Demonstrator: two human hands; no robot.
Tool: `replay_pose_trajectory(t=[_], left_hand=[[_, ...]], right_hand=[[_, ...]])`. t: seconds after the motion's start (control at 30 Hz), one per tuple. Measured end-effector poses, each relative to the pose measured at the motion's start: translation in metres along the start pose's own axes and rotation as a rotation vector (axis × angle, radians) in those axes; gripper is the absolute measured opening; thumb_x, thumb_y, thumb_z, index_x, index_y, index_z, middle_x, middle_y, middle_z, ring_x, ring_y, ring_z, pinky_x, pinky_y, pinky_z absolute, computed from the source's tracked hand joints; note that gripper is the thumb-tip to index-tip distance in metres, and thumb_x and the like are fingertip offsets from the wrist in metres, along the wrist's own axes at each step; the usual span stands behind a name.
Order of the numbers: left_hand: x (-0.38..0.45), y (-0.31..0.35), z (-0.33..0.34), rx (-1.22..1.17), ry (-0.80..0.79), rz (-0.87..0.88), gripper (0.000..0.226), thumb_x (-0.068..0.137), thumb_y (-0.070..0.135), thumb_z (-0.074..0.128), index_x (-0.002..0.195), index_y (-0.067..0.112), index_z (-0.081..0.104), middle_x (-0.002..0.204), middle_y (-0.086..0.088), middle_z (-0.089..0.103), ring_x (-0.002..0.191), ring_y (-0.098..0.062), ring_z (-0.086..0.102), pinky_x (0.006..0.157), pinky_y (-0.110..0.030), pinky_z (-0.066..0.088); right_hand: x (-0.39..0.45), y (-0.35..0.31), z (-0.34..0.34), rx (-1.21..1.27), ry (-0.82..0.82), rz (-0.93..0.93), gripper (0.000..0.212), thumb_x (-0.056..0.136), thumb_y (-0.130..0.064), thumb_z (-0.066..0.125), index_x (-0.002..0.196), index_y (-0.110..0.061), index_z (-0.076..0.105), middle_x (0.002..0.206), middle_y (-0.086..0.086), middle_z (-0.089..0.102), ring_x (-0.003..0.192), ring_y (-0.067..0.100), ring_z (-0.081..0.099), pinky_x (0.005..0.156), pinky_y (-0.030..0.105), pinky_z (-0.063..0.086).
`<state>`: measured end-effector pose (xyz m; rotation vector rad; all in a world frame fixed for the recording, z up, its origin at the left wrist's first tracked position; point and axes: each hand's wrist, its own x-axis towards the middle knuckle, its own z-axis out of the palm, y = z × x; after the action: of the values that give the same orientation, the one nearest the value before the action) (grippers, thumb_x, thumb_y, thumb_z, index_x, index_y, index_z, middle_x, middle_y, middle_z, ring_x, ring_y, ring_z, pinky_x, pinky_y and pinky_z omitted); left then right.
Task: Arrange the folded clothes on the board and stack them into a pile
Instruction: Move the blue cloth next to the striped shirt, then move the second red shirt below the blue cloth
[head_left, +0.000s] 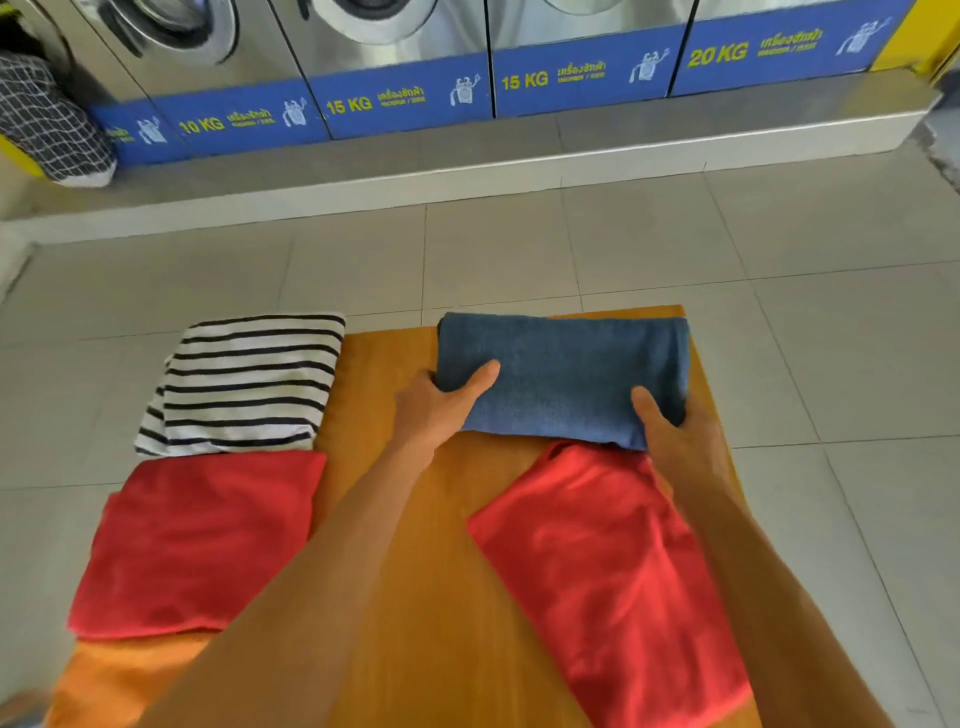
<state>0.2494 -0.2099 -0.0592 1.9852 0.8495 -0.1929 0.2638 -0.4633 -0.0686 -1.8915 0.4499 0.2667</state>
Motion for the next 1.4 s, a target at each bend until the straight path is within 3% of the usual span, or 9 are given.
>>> replay_pose_trajectory(t=[0.1, 0.23, 0.33, 0.53, 0.83, 0.97, 1.1, 1.27, 1.4], left_hand=[[0.001, -0.019, -0.024, -0.007, 0.111, -0.05, 0.08, 0.063, 0.075, 0.068, 0.111, 0.012, 0.058, 0.101, 0.007, 0.062, 0.089, -0.011, 0.061, 0.063, -0.019, 0.048], [0.016, -0.035, -0.059, 0.014, 0.285, -0.039, 0.091, 0.067, 0.075, 0.065, 0.129, 0.01, 0.054, 0.126, -0.004, 0.062, 0.115, -0.025, 0.06, 0.092, -0.037, 0.052], [0.022, -0.039, -0.075, -0.005, 0.341, -0.066, 0.083, 0.073, 0.066, 0.067, 0.124, 0.003, 0.052, 0.121, -0.011, 0.061, 0.11, -0.029, 0.06, 0.078, -0.035, 0.052], [0.02, -0.039, -0.072, 0.055, 0.451, 0.004, 0.079, 0.076, 0.059, 0.068, 0.13, 0.006, 0.045, 0.13, -0.013, 0.052, 0.116, -0.029, 0.055, 0.082, -0.035, 0.049], [-0.056, -0.059, -0.04, 0.057, 0.481, 0.093, 0.07, 0.077, 0.034, 0.059, 0.14, 0.018, 0.035, 0.145, -0.012, 0.035, 0.131, -0.03, 0.036, 0.101, -0.048, 0.043], [-0.101, -0.051, -0.005, 0.099, 0.204, 0.19, 0.047, 0.09, 0.028, 0.061, 0.131, 0.009, 0.053, 0.124, -0.004, 0.06, 0.109, -0.017, 0.058, 0.094, -0.028, 0.045], [-0.121, -0.046, 0.029, 0.229, -0.265, 0.269, 0.065, 0.083, 0.056, 0.062, 0.135, 0.018, 0.051, 0.129, 0.001, 0.061, 0.117, -0.017, 0.059, 0.096, -0.024, 0.045], [-0.15, -0.06, 0.044, 0.323, -0.351, 0.23, 0.091, 0.069, 0.072, 0.064, 0.137, 0.017, 0.04, 0.127, 0.001, 0.058, 0.112, -0.022, 0.06, 0.093, -0.038, 0.051], [-0.173, -0.091, 0.038, 0.203, -0.373, 0.118, 0.065, 0.081, 0.059, 0.063, 0.128, 0.018, 0.051, 0.115, 0.004, 0.065, 0.105, -0.021, 0.064, 0.087, -0.036, 0.052]], right_hand=[[0.013, -0.015, 0.023, -0.092, -0.067, -0.025, 0.042, 0.084, -0.053, 0.066, 0.1, -0.014, 0.065, 0.089, 0.003, 0.071, 0.086, 0.023, 0.07, 0.071, 0.039, 0.057], [0.017, -0.029, 0.069, -0.144, -0.172, -0.121, 0.04, 0.085, -0.052, 0.068, 0.095, -0.014, 0.067, 0.083, -0.001, 0.07, 0.077, 0.016, 0.068, 0.058, 0.024, 0.047], [0.014, -0.038, 0.098, -0.165, -0.169, -0.154, 0.044, 0.084, -0.053, 0.068, 0.104, -0.014, 0.066, 0.09, -0.003, 0.07, 0.079, 0.014, 0.066, 0.056, 0.022, 0.045], [0.015, -0.037, 0.108, -0.194, -0.06, -0.151, 0.052, 0.077, -0.06, 0.071, 0.107, -0.017, 0.066, 0.095, -0.004, 0.07, 0.088, 0.017, 0.067, 0.069, 0.031, 0.055], [-0.016, -0.041, 0.052, -0.358, -0.224, -0.078, 0.057, 0.079, -0.04, 0.072, 0.125, -0.008, 0.062, 0.123, 0.014, 0.066, 0.109, 0.025, 0.065, 0.095, 0.045, 0.054], [-0.064, -0.003, -0.008, -0.299, 0.04, -0.136, 0.042, 0.079, -0.046, 0.068, 0.118, -0.029, 0.064, 0.124, 0.003, 0.064, 0.119, 0.022, 0.056, 0.103, 0.043, 0.045], [-0.139, 0.06, -0.074, -0.229, 0.214, 0.054, 0.047, 0.085, -0.051, 0.064, 0.126, -0.029, 0.057, 0.129, 0.0, 0.059, 0.126, 0.023, 0.048, 0.099, 0.043, 0.046], [-0.208, 0.104, -0.088, 0.097, 0.265, 0.358, 0.06, 0.087, -0.054, 0.067, 0.131, -0.016, 0.049, 0.117, -0.001, 0.061, 0.102, 0.017, 0.062, 0.082, 0.035, 0.053], [-0.205, 0.099, -0.07, 0.087, 0.156, 0.363, 0.058, 0.081, -0.059, 0.071, 0.119, -0.018, 0.056, 0.101, -0.004, 0.067, 0.087, 0.012, 0.066, 0.064, 0.029, 0.054]])
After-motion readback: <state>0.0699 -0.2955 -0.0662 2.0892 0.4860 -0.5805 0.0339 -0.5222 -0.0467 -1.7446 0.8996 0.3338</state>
